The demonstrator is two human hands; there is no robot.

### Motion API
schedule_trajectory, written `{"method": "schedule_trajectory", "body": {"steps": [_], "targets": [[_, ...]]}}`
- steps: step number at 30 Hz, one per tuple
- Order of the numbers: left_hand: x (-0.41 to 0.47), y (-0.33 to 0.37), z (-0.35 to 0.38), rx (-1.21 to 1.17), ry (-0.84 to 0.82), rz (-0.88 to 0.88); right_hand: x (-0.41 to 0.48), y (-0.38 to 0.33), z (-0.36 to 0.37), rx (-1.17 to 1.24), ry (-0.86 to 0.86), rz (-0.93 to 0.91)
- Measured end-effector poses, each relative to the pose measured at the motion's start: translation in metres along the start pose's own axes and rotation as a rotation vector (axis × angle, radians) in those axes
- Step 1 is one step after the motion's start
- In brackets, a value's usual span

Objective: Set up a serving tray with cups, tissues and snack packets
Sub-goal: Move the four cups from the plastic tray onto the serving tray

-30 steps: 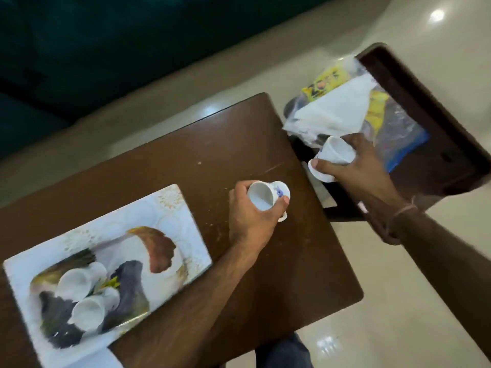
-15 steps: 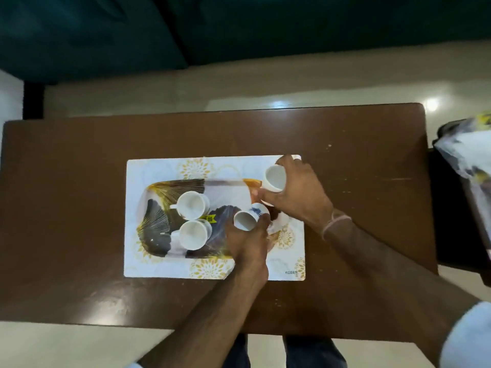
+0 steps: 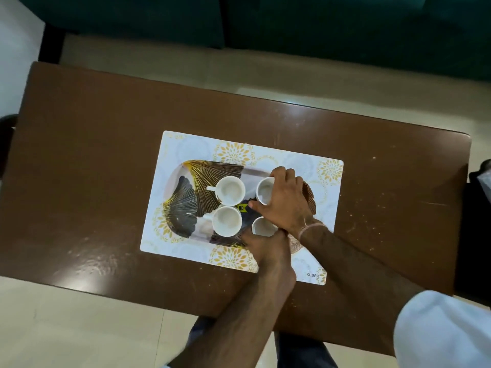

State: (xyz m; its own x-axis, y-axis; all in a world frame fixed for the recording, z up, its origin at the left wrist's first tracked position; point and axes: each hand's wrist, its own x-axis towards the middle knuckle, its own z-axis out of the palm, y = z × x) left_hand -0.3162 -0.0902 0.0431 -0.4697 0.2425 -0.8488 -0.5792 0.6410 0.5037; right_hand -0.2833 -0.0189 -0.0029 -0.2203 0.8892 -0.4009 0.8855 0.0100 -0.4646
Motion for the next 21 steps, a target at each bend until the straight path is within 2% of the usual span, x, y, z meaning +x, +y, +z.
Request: {"method": "schedule_trajectory", "body": {"steps": [3,9,15,16,17,19,21], "targets": [[0.003,-0.001,0.001,-0.138,0.009,-0.01,0.0,0.001,0.001,-0.004,-0.027,0.004],[0.003,-0.003,-0.009,-0.325,-0.134,-0.034,-0.013,0.006,-0.003,0.087,-0.102,-0.012],[-0.009,-0.001,-0.037,-0.094,-0.084,-0.111,-0.045,0.015,-0.024,-0.027,0.122,-0.187],[-0.012,0.001,-0.047,0.002,-0.041,-0.056,-0.05,0.015,-0.024,-0.062,0.13,-0.227],[-0.012,0.006,-0.057,0.136,-0.01,0.076,-0.054,0.014,-0.022,-0.102,0.109,-0.251],[-0.004,0.021,-0.077,0.411,-0.057,0.471,-0.054,0.011,-0.017,-0.193,0.018,-0.246],[0.017,0.044,-0.092,0.649,-0.174,0.815,-0.048,0.007,-0.013,-0.283,-0.065,-0.21]]}}
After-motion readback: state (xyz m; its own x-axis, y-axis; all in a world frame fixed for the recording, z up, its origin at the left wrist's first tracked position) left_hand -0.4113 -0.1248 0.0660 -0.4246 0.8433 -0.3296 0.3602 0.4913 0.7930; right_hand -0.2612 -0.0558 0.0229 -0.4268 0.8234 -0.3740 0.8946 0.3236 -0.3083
